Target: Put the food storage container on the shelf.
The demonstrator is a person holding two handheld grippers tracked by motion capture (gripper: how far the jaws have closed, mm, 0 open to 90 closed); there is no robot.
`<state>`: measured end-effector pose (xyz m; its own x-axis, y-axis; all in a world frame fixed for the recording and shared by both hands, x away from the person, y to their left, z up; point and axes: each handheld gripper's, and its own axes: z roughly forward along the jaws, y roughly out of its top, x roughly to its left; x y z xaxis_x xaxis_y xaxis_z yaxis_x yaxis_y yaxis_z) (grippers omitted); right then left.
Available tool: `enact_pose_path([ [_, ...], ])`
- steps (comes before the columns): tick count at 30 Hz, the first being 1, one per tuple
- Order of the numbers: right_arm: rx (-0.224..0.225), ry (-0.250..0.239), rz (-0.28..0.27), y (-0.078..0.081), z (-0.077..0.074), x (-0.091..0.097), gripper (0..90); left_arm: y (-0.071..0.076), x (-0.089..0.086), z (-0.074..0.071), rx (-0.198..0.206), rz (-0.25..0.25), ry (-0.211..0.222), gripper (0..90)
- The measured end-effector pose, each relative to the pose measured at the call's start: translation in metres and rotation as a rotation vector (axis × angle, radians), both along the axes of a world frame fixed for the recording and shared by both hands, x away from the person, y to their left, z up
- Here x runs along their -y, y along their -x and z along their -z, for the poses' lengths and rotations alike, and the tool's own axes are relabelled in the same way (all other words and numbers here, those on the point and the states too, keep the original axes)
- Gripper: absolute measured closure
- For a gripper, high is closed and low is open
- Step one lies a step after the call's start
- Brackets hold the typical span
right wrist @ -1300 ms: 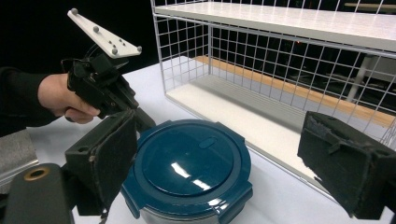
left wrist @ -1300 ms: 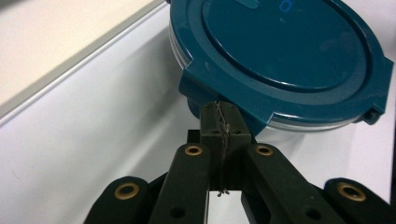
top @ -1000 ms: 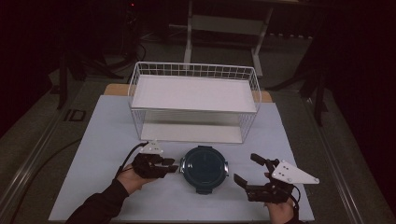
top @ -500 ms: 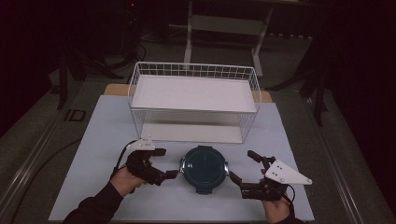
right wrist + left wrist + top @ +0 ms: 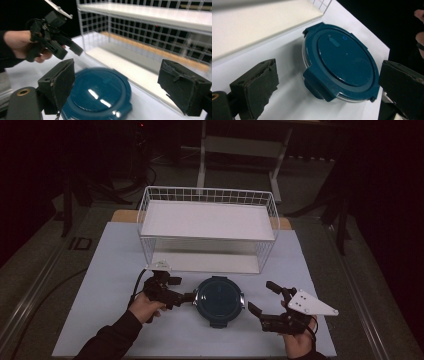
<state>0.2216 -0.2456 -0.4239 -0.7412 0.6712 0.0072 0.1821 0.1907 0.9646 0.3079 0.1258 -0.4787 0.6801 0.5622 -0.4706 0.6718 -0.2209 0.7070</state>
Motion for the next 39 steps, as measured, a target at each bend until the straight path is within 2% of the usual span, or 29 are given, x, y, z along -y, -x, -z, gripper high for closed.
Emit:
enact_pose_path([
  [1, -0.006, 0.025, 0.024, -0.001, 0.000, 0.000, 11.9, -0.003, 0.001, 0.003, -0.033, -0.008, 0.003, 2.9],
  [3, 0.018, 0.031, 0.035, 0.002, 0.001, -0.001, 9.7, -0.008, 0.002, 0.009, -0.121, -0.014, 0.034, 3.0],
  [5, 0.012, 0.036, 0.022, 0.003, 0.002, -0.003, 9.6, -0.013, 0.003, 0.014, -0.193, -0.015, 0.031, 3.2],
  [6, 0.013, 0.037, 0.028, 0.004, 0.003, -0.004, 9.6, -0.014, 0.004, 0.017, -0.218, 0.005, 0.041, 4.4],
  [7, 0.008, 0.045, 0.019, 0.004, 0.004, -0.004, 9.6, -0.015, 0.005, 0.019, -0.235, 0.002, 0.036, 4.3],
  [9, 0.000, 0.061, 0.015, 0.004, 0.006, -0.006, 9.6, -0.017, 0.006, 0.023, -0.286, -0.001, 0.064, 5.2],
  [11, -0.002, 0.073, 0.002, 0.005, 0.007, -0.008, 9.7, -0.019, 0.007, 0.026, -0.337, -0.004, 0.071, 6.2],
  [17, -0.002, 0.080, -0.018, 0.007, 0.007, -0.011, 12.3, -0.023, 0.005, 0.034, -0.411, -0.033, 0.071, 25.8],
  [20, 0.003, 0.088, -0.015, 0.008, 0.007, -0.011, 12.4, -0.024, 0.003, 0.038, -0.455, -0.037, 0.098, 33.5],
  [27, 0.009, 0.101, -0.012, 0.009, 0.007, -0.012, 14.1, -0.027, 0.005, 0.042, -0.515, -0.005, 0.141, 48.5],
  [32, 0.002, 0.095, -0.004, 0.008, 0.007, -0.011, 15.3, -0.026, 0.005, 0.042, -0.508, 0.002, 0.144, 52.2],
  [36, -0.035, 0.087, 0.001, 0.005, 0.009, -0.010, 17.2, -0.025, 0.006, 0.040, -0.487, 0.008, 0.140, 52.5],
  [38, -0.075, 0.072, -0.002, 0.002, 0.011, -0.009, 17.6, -0.023, 0.006, 0.038, -0.467, 0.017, 0.126, 52.7],
  [39, -0.103, 0.067, -0.011, 0.000, 0.013, -0.009, 18.1, -0.021, 0.007, 0.037, -0.461, 0.016, 0.132, 53.0],
])
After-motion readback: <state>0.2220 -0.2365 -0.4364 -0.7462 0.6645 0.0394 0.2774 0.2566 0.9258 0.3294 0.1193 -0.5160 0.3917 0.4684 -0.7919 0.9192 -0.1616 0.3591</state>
